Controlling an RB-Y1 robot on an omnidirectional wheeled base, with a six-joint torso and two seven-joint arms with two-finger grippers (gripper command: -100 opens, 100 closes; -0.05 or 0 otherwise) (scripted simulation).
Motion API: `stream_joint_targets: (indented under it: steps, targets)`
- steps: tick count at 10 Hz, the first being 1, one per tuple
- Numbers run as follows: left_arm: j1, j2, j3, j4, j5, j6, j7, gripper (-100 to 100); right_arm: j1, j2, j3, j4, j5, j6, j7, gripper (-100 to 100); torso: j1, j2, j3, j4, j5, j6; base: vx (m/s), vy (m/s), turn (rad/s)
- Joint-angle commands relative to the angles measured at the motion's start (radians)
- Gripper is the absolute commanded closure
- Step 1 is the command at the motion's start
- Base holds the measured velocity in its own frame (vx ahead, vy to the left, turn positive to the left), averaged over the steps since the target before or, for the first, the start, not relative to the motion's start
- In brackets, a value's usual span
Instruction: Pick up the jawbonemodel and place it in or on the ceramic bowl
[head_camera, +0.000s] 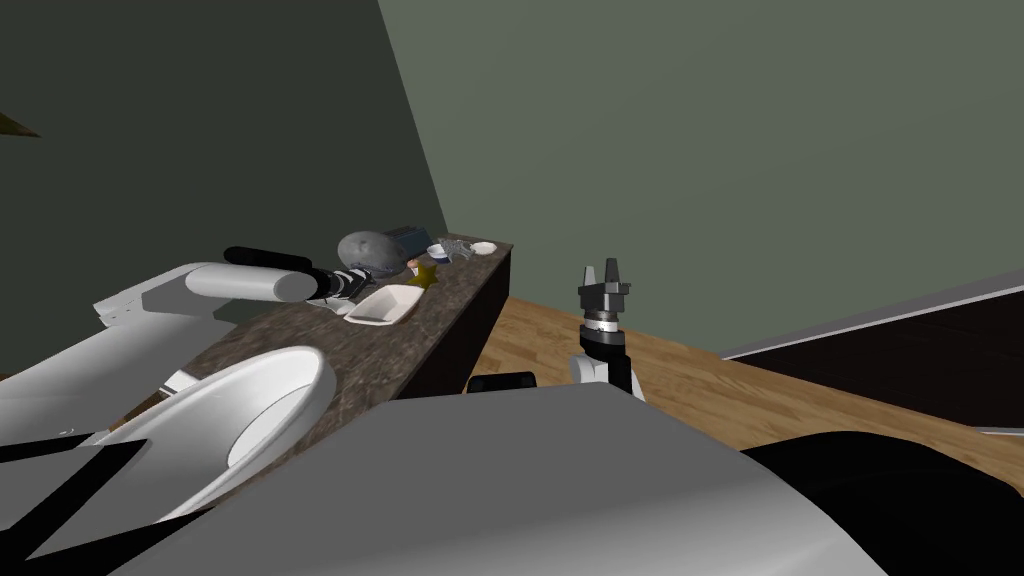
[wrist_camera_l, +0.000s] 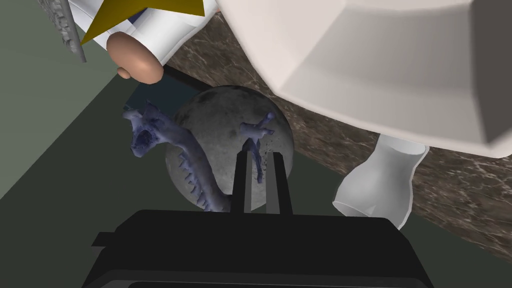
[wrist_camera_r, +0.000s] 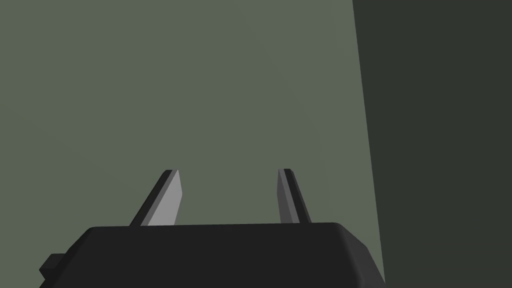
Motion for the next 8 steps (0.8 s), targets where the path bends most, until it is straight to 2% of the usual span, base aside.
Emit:
stream_joint_targets:
  steps: [1, 3, 4, 5, 8]
  targets:
    - [0.006, -0.004, 0.002, 0.015, 0.019, -0.002, -0.038, 100, 0.000, 0.000, 0.000, 0.000, 0.000, 0.000, 0.000, 0, 0.000, 0.000, 0.000, 0.000, 0.000, 0.000, -0.012, 0.073, -0.045]
    - [0.011, -0.011, 0.002, 0.034, 0.041, -0.004, -0.078, 100, 0.000, 0.000, 0.000, 0.000, 0.000, 0.000, 0.000, 0, -0.002, -0.001, 0.000, 0.000, -0.001, 0.000, 0.000, 0.062, -0.045]
    - [0.013, -0.009, 0.004, 0.026, 0.033, -0.005, -0.061, 100, 0.000, 0.000, 0.000, 0.000, 0.000, 0.000, 0.000, 0, -0.002, -0.001, -0.001, 0.000, -0.001, 0.000, -0.002, 0.030, -0.013]
    - [0.014, -0.009, 0.004, 0.027, 0.034, -0.005, -0.066, -100, 0.000, 0.000, 0.000, 0.000, 0.000, 0.000, 0.000, 0, -0.004, -0.001, 0.000, 0.000, -0.001, 0.000, 0.000, 0.006, 0.002]
    - [0.014, -0.009, 0.004, 0.027, 0.034, -0.005, -0.065, -100, 0.000, 0.000, 0.000, 0.000, 0.000, 0.000, 0.000, 0, -0.007, -0.001, 0.000, 0.000, -0.002, 0.001, 0.000, 0.000, 0.000]
